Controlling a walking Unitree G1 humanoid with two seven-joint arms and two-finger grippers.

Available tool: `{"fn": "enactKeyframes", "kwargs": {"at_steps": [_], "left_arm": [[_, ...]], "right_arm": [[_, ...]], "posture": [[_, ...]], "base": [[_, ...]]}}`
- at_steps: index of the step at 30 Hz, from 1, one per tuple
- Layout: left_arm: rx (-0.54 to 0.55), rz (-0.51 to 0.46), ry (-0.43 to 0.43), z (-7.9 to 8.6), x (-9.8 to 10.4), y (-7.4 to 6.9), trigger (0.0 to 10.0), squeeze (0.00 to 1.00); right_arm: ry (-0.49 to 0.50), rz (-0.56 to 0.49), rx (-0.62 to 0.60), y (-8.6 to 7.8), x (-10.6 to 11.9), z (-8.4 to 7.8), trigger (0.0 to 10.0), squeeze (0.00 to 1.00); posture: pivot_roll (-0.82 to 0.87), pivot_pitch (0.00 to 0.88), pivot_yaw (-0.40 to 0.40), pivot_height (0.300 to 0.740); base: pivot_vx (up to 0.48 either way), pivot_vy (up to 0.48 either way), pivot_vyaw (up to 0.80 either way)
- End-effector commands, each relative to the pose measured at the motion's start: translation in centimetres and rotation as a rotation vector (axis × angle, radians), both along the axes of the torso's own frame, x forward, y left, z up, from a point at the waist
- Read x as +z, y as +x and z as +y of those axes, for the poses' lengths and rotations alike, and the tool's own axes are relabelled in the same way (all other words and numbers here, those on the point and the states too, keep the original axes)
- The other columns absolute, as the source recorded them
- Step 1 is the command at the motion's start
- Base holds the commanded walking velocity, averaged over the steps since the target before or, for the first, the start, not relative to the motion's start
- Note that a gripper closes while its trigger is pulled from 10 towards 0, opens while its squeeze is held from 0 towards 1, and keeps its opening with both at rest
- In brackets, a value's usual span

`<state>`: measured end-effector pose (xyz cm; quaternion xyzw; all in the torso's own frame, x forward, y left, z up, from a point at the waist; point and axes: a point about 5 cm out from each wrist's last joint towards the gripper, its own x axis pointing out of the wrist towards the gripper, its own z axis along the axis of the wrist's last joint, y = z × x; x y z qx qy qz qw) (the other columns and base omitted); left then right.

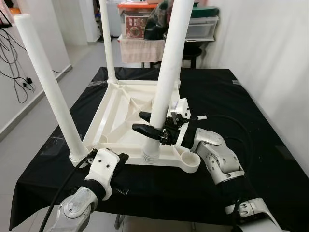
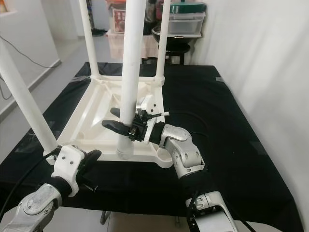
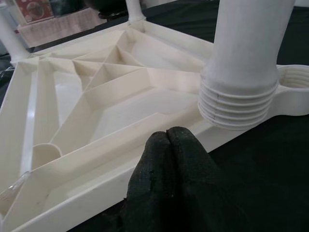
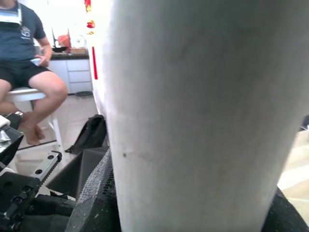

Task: Building children table

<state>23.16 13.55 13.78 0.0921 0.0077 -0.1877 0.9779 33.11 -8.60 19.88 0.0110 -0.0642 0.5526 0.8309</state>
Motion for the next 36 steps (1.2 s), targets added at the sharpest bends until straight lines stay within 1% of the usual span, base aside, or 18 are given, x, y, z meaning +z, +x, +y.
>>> {"fn": "enactKeyframes", "kwargs": {"at_steps": [1, 9, 11, 12, 13, 16, 19, 20, 21, 25, 26, 27, 28, 32, 33, 35, 36], "left_arm": [[0.002, -0.002, 0.024, 0.0, -0.2, 0.1, 10.0, 0.00], [0.003, -0.013, 0.024, 0.0, 0.0, 0.1, 10.0, 0.00], [-0.033, -0.023, 0.030, -0.2, 0.1, 0.1, 10.0, 0.00], [-0.033, -0.023, 0.030, -0.2, 0.1, 0.1, 10.0, 0.00], [-0.070, -0.032, 0.032, -0.3, 0.4, -0.1, 10.0, 0.00], [-0.125, -0.038, 0.025, -0.6, 0.7, -0.3, 10.0, 0.00], [-0.146, -0.035, 0.027, -0.7, 0.8, -0.5, 10.0, 0.00], [-0.173, -0.036, 0.032, -0.8, 0.9, -0.7, 10.0, 0.00], [-0.173, -0.036, 0.032, -0.8, 0.9, -0.7, 10.0, 0.00], [-0.233, -0.036, 0.037, -0.8, 1.4, -1.5, 10.0, 0.00], [-0.233, -0.036, 0.037, -0.8, 1.4, -1.5, 10.0, 0.00], [-0.251, -0.028, 0.038, -0.7, 1.5, -1.9, 10.0, 0.00], [-0.257, -0.025, 0.039, -0.7, 1.5, -2.1, 10.0, 0.00], [-0.261, -0.022, 0.040, -0.7, 1.5, -2.3, 10.0, 0.00], [-0.281, -0.014, 0.037, -0.7, 1.6, -2.8, 10.0, 0.00], [-0.281, -0.014, 0.037, -0.7, 1.6, -2.8, 10.0, 0.00], [-0.301, -0.004, 0.033, -0.7, 1.7, -3.4, 10.0, 0.00]], "right_arm": [[-0.010, -0.025, -0.013, 0.2, 0.3, -0.2, 10.0, 0.00], [-0.011, -0.029, -0.030, 0.5, 0.6, -0.4, 10.0, 0.00], [-0.015, -0.028, -0.010, 0.6, 0.7, -0.6, 10.0, 0.00], [-0.015, -0.028, -0.010, 0.6, 0.7, -0.6, 10.0, 0.00], [-0.030, -0.027, 0.032, 0.7, 0.7, -0.6, 10.0, 0.00], [-0.048, -0.031, 0.122, 0.8, 1.2, -0.7, 10.0, 0.00], [-0.047, -0.036, 0.147, 1.0, 1.5, -0.8, 10.0, 0.00], [-0.039, -0.041, 0.181, 1.2, 2.2, -0.8, 10.0, 0.00], [-0.039, -0.041, 0.181, 1.2, 2.2, -0.8, 10.0, 0.00], [-0.050, -0.080, 0.316, 1.2, 4.2, -0.4, 10.0, 0.00], [-0.050, -0.080, 0.316, 1.2, 4.2, -0.4, 10.0, 0.00], [-0.062, -0.093, 0.380, 1.1, 4.9, -0.3, 10.0, 0.00], [-0.069, -0.099, 0.404, 0.9, 5.1, -0.3, 10.0, 0.00], [-0.075, -0.104, 0.423, 0.9, 5.3, -0.3, 10.0, 0.00], [-0.090, -0.120, 0.445, 0.8, 5.7, -0.3, 10.0, 0.00], [-0.090, -0.120, 0.445, 0.8, 5.7, -0.3, 10.0, 0.00], [-0.108, -0.135, 0.461, 0.9, 6.1, -0.4, 10.0, 0.00]], "posture": [[-0.06, 0.000, -0.007, 0.740], [-0.07, 0.000, -0.003, 0.740], [-0.06, 0.011, 0.000, 0.740], [-0.06, 0.011, 0.000, 0.740], [-0.06, 0.027, 0.002, 0.740], [-0.05, 0.042, 0.005, 0.740], [-0.05, 0.057, 0.003, 0.740], [-0.04, 0.075, 0.004, 0.740], [-0.04, 0.075, 0.004, 0.740], [-0.02, 0.124, 0.012, 0.740], [-0.02, 0.124, 0.012, 0.740], [0.00, 0.146, 0.011, 0.740], [0.00, 0.146, 0.011, 0.740], [0.00, 0.146, 0.011, 0.740], [0.04, 0.183, 0.017, 0.740], [0.04, 0.183, 0.017, 0.740], [0.05, 0.199, 0.018, 0.740]], "base": [[0.000, 0.000, 0.00], [0.000, 0.000, 0.00], [0.000, 0.000, 0.00], [0.000, 0.000, 0.00], [0.000, 0.000, 0.00], [0.000, 0.000, 0.00], [0.000, 0.000, 0.00], [0.000, 0.000, 0.00], [0.000, 0.000, 0.00], [0.000, 0.000, 0.00], [0.000, 0.000, 0.00], [0.000, 0.000, 0.00], [0.000, 0.000, 0.00], [0.000, 0.000, 0.00], [0.000, 0.000, 0.00], [0.000, 0.000, 0.00], [0.000, 0.000, 0.00]]}}
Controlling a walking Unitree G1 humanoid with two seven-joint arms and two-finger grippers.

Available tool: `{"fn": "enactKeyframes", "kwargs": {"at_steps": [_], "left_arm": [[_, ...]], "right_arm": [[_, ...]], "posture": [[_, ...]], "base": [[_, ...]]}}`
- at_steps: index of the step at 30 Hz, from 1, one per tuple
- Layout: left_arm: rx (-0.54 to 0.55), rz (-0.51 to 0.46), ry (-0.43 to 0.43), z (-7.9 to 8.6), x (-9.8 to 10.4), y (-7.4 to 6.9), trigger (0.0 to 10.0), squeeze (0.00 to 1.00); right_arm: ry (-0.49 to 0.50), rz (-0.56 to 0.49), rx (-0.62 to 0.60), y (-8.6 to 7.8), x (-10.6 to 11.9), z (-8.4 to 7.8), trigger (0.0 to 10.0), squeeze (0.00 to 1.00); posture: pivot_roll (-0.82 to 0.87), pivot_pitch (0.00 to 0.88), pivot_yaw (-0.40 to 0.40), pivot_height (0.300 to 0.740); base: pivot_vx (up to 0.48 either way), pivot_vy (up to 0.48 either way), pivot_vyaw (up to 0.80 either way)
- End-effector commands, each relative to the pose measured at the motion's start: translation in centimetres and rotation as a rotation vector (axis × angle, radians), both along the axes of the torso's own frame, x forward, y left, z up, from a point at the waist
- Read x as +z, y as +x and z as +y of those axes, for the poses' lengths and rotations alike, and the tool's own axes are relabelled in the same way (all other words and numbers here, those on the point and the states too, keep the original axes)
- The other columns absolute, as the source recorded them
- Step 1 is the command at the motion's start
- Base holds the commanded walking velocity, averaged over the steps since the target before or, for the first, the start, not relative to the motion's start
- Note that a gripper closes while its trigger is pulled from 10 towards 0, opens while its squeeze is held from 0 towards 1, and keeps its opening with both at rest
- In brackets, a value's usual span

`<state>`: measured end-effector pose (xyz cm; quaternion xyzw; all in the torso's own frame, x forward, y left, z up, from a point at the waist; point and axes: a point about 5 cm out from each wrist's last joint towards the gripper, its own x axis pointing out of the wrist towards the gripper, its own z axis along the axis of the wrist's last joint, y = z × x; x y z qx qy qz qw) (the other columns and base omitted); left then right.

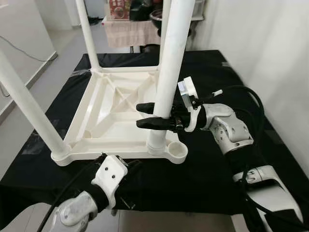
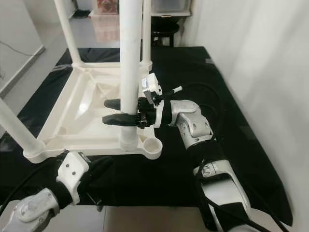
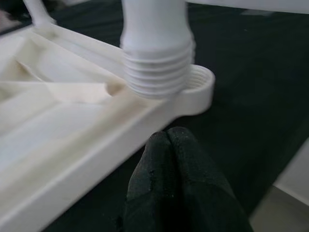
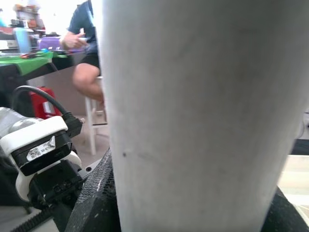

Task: Building children table

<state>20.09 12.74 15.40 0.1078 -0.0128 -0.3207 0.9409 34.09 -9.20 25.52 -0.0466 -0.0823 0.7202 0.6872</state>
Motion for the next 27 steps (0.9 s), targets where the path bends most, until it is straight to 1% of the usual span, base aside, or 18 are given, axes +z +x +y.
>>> {"fn": "enactKeyframes", "kwargs": {"at_steps": [1, 3, 4, 7, 12, 14, 15, 16, 18, 19, 22, 24, 27], "left_arm": [[-0.042, 0.031, 0.004, 0.0, 0.1, -1.0, 10.0, 0.00], [-0.062, 0.049, -0.006, -0.1, 0.2, -1.9, 10.0, 0.00], [-0.062, 0.049, -0.006, -0.1, 0.2, -1.9, 10.0, 0.00], [-0.074, 0.067, -0.025, -0.2, 0.5, -3.1, 10.0, 0.00], [-0.078, 0.071, -0.030, -0.2, 0.6, -3.4, 10.0, 0.00], [-0.090, 0.088, -0.038, -0.3, 0.9, -4.3, 10.0, 0.00], [-0.090, 0.088, -0.038, -0.3, 0.9, -4.3, 10.0, 0.00], [-0.098, 0.102, -0.045, -0.4, 0.9, -4.7, 10.0, 0.00], [-0.098, 0.102, -0.045, -0.4, 0.9, -4.7, 10.0, 0.00], [-0.111, 0.118, -0.053, -0.4, 1.0, -5.3, 10.0, 0.00], [-0.116, 0.125, -0.054, -0.4, 1.1, -5.5, 10.0, 0.00], [-0.122, 0.132, -0.054, -0.4, 1.2, -5.9, 10.0, 0.00], [-0.124, 0.136, -0.055, -0.4, 1.3, -6.1, 10.0, 0.00]], "right_arm": [[-0.027, -0.036, 0.039, 0.1, 0.9, 0.1, 10.0, 0.00], [-0.046, -0.055, 0.038, 0.5, 1.2, 0.0, 10.0, 0.00], [-0.046, -0.055, 0.038, 0.5, 1.2, 0.0, 10.0, 0.00], [-0.061, -0.065, 0.040, 0.9, 1.6, -0.5, 10.0, 0.00], [-0.066, -0.064, 0.041, 1.0, 1.8, -0.8, 10.0, 0.00], [-0.069, -0.061, 0.020, 1.3, 2.1, -2.0, 10.0, 0.00], [-0.069, -0.061, 0.020, 1.3, 2.1, -2.0, 10.0, 0.00], [-0.064, -0.057, 0.013, 1.3, 2.3, -2.7, 10.0, 0.00], [-0.064, -0.057, 0.013, 1.3, 2.3, -2.7, 10.0, 0.00], [-0.055, -0.053, 0.006, 1.1, 2.4, -3.8, 10.0, 0.00], [-0.052, -0.052, 0.006, 1.0, 2.5, -4.1, 10.0, 0.00], [-0.048, -0.046, 0.002, 0.9, 2.5, -4.8, 10.0, 0.00], [-0.050, -0.043, 0.000, 0.9, 2.4, -5.2, 10.0, 0.00]], "posture": [[0.05, 0.214, 0.020, 0.740], [0.05, 0.230, 0.022, 0.740], [0.05, 0.230, 0.022, 0.740], [0.06, 0.263, 0.032, 0.740], [0.07, 0.267, 0.034, 0.740], [0.07, 0.296, 0.054, 0.740], [0.07, 0.296, 0.054, 0.740], [0.07, 0.306, 0.063, 0.740], [0.07, 0.306, 0.063, 0.740], [0.07, 0.317, 0.074, 0.740], [0.07, 0.319, 0.075, 0.740], [0.08, 0.322, 0.080, 0.740], [0.08, 0.323, 0.080, 0.740]], "base": [[0.000, 0.000, 0.00], [0.000, 0.000, 0.00], [0.000, 0.000, 0.00], [0.000, 0.000, 0.00], [0.000, 0.000, 0.00], [0.000, 0.000, 0.00], [0.000, 0.000, 0.00], [0.000, 0.000, 0.00], [0.000, 0.000, 0.00], [0.000, 0.000, 0.00], [0.000, 0.000, 0.00], [0.000, 0.000, 0.00], [0.000, 0.000, 0.00]]}}
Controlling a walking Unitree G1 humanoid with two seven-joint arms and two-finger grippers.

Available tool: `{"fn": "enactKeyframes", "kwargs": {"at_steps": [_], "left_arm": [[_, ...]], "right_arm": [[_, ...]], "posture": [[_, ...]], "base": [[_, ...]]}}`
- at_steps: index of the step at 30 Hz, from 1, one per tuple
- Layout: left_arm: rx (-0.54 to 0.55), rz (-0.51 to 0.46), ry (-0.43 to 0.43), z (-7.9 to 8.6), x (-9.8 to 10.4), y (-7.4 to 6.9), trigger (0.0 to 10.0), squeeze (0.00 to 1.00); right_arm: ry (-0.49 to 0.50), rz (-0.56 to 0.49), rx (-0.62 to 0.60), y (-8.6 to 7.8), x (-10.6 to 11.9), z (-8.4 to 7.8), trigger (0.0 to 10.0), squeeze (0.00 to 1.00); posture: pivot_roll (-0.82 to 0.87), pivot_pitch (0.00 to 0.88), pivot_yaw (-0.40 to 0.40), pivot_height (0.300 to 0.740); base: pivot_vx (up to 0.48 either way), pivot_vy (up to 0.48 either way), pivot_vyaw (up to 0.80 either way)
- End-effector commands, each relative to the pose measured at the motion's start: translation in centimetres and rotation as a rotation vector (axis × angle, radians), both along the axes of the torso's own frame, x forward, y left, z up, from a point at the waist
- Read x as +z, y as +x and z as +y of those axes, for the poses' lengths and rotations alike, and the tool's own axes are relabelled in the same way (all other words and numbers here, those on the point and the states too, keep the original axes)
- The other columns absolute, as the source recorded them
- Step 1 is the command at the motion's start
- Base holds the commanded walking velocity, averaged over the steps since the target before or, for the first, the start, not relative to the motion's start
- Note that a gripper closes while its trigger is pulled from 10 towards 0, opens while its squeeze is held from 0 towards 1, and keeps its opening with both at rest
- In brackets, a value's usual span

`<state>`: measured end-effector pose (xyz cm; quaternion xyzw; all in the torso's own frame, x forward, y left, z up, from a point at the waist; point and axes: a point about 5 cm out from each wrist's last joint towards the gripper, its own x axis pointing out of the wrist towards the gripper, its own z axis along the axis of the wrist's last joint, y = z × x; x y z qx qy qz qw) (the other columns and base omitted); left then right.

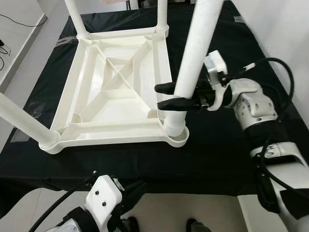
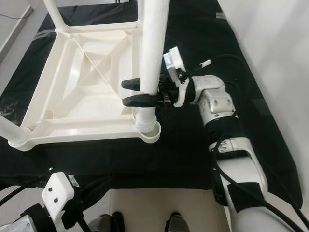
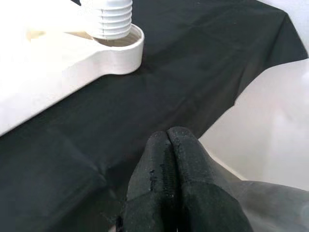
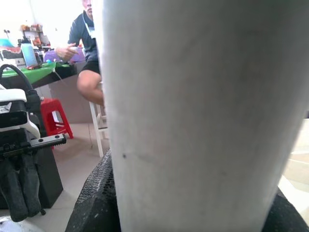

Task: Building children table

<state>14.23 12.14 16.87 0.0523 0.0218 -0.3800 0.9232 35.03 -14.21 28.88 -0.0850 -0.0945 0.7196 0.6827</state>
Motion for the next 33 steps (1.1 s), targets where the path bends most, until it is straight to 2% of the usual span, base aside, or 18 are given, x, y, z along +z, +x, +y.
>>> {"fn": "enactKeyframes", "kwargs": {"at_steps": [1, 5, 15, 25, 29, 30, 33], "left_arm": [[-0.010, 0.024, 0.023, 0.2, -0.2, -0.4, 10.0, 0.00], [-0.009, 0.031, 0.023, 0.3, -0.1, -0.6, 10.0, 0.00], [-0.007, 0.046, 0.003, 0.1, 0.1, -0.6, 10.0, 0.00], [-0.009, 0.040, -0.013, -0.1, 0.2, -0.1, 10.0, 0.00], [-0.011, 0.040, -0.016, -0.2, 0.2, 0.0, 10.0, 0.00], [-0.012, 0.038, -0.018, -0.2, 0.2, 0.1, 10.0, 0.00], [-0.010, 0.036, -0.018, -0.2, 0.3, 0.2, 10.0, 0.00]], "right_arm": [[-0.016, 0.031, -0.003, 0.0, -1.0, -0.5, 10.0, 0.00], [-0.028, 0.031, 0.005, -0.1, -1.1, -0.6, 10.0, 0.00], [-0.114, 0.000, 0.127, -1.7, -1.3, 1.5, 10.0, 0.00], [-0.193, 0.015, 0.160, -1.8, -1.8, 2.1, 10.0, 0.00], [-0.246, 0.014, 0.185, -2.0, -1.9, 2.5, 10.0, 0.00], [-0.317, -0.024, 0.206, -2.0, -2.0, 3.2, 10.0, 0.00], [-0.349, -0.042, 0.221, -2.0, -1.9, 3.6, 10.0, 0.00]], "posture": [[0.08, 0.323, 0.080, 0.740], [0.08, 0.323, 0.081, 0.740], [0.07, 0.329, 0.063, 0.740], [0.06, 0.326, 0.050, 0.740], [0.06, 0.324, 0.047, 0.740], [0.06, 0.322, 0.039, 0.740], [0.06, 0.321, 0.036, 0.740]], "base": [[0.000, 0.000, 0.00], [0.000, 0.000, 0.00], [0.000, 0.000, 0.00], [0.000, 0.000, 0.00], [0.000, 0.000, 0.00], [0.000, 0.000, 0.00], [0.000, 0.000, 0.00]]}}
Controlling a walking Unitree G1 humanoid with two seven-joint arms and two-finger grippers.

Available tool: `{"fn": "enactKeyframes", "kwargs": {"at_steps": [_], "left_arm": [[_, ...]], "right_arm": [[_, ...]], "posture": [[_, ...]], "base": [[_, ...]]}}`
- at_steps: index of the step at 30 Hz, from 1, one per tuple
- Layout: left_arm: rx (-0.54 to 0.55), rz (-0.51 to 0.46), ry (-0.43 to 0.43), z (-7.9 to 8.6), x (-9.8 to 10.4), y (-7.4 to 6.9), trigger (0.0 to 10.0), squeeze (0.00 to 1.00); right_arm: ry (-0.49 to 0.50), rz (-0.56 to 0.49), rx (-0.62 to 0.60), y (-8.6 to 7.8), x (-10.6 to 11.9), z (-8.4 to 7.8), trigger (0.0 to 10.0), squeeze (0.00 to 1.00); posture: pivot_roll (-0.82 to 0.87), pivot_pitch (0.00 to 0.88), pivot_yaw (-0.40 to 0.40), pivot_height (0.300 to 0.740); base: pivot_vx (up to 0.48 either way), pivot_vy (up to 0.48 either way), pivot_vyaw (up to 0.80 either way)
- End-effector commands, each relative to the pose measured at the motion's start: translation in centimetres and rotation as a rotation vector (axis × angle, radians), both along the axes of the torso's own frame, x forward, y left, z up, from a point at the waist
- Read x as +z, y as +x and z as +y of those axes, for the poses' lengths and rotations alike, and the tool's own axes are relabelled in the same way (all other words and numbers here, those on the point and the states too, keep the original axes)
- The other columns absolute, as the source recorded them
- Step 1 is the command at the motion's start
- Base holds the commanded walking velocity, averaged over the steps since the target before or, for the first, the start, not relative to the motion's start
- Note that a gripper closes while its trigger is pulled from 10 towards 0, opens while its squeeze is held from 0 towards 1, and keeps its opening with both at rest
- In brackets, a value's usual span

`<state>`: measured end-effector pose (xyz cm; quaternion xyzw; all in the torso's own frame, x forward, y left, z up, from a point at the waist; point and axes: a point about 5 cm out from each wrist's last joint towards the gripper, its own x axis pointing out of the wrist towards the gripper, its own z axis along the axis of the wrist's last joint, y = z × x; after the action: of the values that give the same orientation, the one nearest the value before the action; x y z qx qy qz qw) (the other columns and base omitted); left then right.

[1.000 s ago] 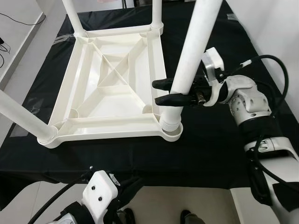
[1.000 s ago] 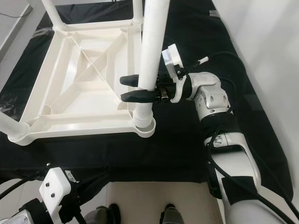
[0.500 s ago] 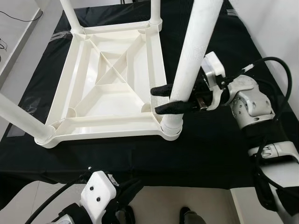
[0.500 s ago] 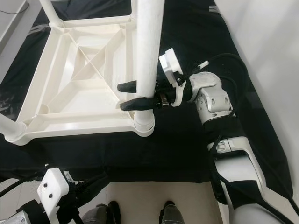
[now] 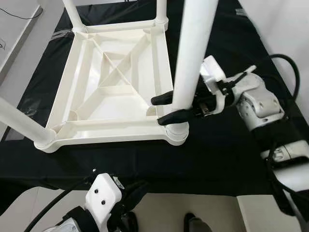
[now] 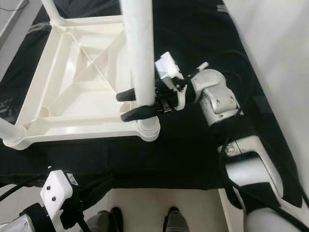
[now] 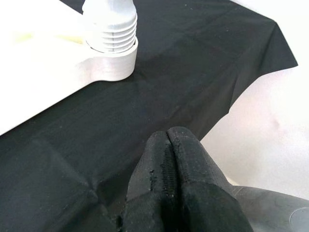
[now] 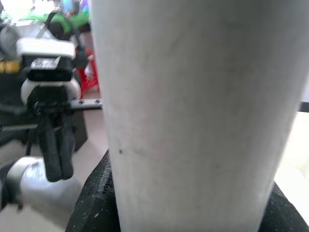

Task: Building children table

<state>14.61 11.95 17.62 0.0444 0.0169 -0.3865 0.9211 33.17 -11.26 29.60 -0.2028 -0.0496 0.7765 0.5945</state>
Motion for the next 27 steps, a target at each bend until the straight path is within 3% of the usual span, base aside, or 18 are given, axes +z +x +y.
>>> {"fn": "enactKeyframes", "kwargs": {"at_steps": [1, 10, 16, 20, 27], "left_arm": [[0.005, 0.038, 0.001, -0.02, -0.50, -0.13, 10.0, 0.00], [0.009, 0.038, 0.001, 0.12, -0.53, -0.10, 10.0, 0.00], [0.005, 0.041, 0.000, 0.10, -0.55, -0.04, 10.0, 0.00], [0.006, 0.041, 0.000, 0.09, -0.56, -0.01, 10.0, 0.00], [0.008, 0.042, -0.001, 0.10, -0.56, 0.01, 10.0, 0.00]], "right_arm": [[-0.106, 0.067, 0.033, -0.19, -2.60, 0.68, 10.0, 0.00], [-0.019, 0.130, 0.037, 0.08, -2.16, 0.94, 10.0, 0.00], [-0.040, 0.117, 0.038, 0.10, -2.34, 0.76, 10.0, 0.00], [-0.109, 0.079, 0.061, -0.36, -3.05, 0.90, 10.0, 0.00], [-0.038, 0.124, 0.066, -0.25, -2.88, 1.20, 10.0, 0.00]], "posture": [[0.06, 0.321, 0.035, 0.740], [0.05, 0.319, 0.037, 0.740], [0.05, 0.319, 0.040, 0.740], [0.05, 0.320, 0.038, 0.740], [0.05, 0.320, 0.038, 0.740]], "base": [[0.000, 0.000, 0.00], [0.000, 0.000, 0.00], [0.000, 0.000, 0.00], [0.000, 0.000, 0.00], [0.000, 0.000, 0.00]]}}
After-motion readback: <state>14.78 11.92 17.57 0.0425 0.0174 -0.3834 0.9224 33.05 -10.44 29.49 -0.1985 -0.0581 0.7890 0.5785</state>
